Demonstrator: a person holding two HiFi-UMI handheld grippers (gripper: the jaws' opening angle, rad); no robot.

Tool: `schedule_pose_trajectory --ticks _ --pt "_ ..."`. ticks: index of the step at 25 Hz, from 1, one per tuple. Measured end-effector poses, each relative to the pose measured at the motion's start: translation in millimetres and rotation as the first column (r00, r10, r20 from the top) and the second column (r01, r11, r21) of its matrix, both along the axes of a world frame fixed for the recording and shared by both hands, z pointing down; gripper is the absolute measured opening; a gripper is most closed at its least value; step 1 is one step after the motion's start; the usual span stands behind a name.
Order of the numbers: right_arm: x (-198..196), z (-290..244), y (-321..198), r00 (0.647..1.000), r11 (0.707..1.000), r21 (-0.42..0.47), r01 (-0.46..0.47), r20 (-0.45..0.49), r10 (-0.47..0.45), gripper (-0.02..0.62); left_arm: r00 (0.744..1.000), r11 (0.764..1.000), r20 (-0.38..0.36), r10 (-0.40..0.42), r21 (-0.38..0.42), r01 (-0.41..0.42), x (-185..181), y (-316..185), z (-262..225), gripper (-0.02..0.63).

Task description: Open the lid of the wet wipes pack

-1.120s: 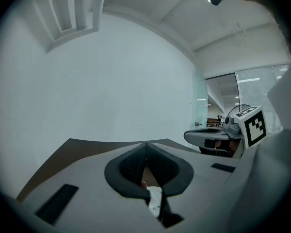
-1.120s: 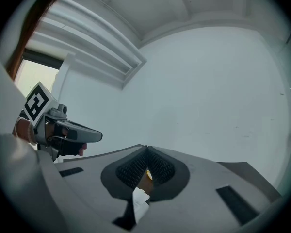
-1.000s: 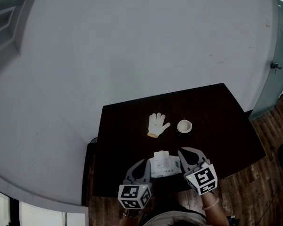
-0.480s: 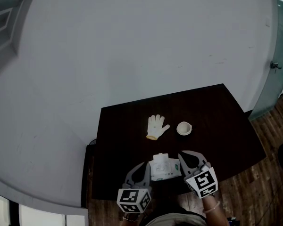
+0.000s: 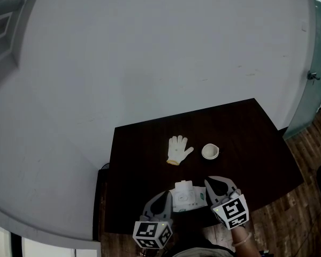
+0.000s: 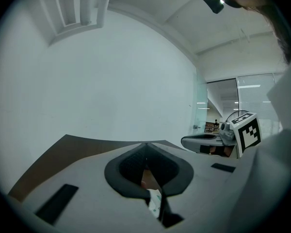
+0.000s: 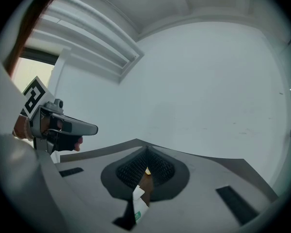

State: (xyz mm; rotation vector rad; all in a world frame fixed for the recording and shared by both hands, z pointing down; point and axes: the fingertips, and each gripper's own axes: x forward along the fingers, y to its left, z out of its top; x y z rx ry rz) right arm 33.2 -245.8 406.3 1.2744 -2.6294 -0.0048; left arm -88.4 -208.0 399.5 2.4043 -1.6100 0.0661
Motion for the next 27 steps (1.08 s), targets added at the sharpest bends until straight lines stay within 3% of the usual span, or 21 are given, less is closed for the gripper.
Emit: schedule_pose_trajectory --ticks 27 --pt "-8.8 6.4 -7.1 1.0 1.0 -0.023 -0.006 -0.003 0.006 0.006 0.999 1.0 -0.021 0.03 -0.008 -0.03 2.0 -8.6 7.8 0.014"
